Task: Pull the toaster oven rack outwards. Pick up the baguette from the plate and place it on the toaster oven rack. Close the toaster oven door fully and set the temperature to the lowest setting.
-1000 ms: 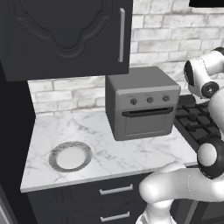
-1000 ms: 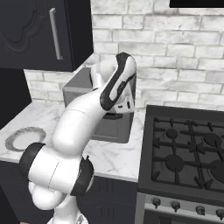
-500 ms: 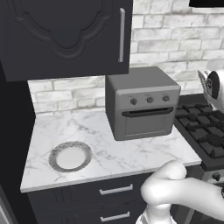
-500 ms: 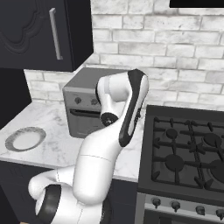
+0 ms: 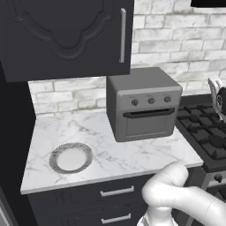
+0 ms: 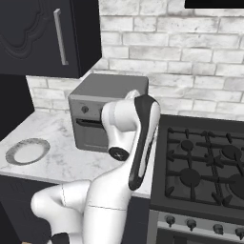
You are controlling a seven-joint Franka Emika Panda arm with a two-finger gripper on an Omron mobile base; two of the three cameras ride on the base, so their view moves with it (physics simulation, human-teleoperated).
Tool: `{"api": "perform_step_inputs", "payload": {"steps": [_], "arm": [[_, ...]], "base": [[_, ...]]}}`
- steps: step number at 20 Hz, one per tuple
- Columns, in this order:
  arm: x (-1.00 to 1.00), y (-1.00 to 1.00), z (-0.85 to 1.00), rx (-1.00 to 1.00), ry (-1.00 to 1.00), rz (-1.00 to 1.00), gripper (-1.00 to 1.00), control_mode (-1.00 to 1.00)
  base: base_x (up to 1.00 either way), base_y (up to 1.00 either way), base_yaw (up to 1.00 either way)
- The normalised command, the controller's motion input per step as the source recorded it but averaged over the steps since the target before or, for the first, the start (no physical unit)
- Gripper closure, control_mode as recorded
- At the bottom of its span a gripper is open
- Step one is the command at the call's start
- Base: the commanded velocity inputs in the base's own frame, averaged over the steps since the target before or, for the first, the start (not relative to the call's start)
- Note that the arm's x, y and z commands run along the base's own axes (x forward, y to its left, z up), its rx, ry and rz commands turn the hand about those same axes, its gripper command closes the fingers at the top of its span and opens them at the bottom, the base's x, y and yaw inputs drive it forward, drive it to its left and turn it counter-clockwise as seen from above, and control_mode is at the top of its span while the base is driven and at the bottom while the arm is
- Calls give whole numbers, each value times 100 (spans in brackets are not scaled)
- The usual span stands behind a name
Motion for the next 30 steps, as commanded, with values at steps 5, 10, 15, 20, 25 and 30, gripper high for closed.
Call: {"api": "perform_step_inputs", "payload": {"steps": [5,10,15,20,25,30], "arm": [[-61,0,0,-3,-34,0,-100,-100],[-67,5,0,-22,-27,0,-100,-100],[-54,3,0,-40,-23,0,-100,-100],[-38,1,0,-52,-19,3,-100,-100],[-37,0,5,-51,-17,5,-100,-100],[-17,-1,6,-49,-11,7,-100,-100]], "base": [[0,0,0],[0,0,0],[0,0,0],[0,0,0],[0,0,0],[0,0,0]]}}
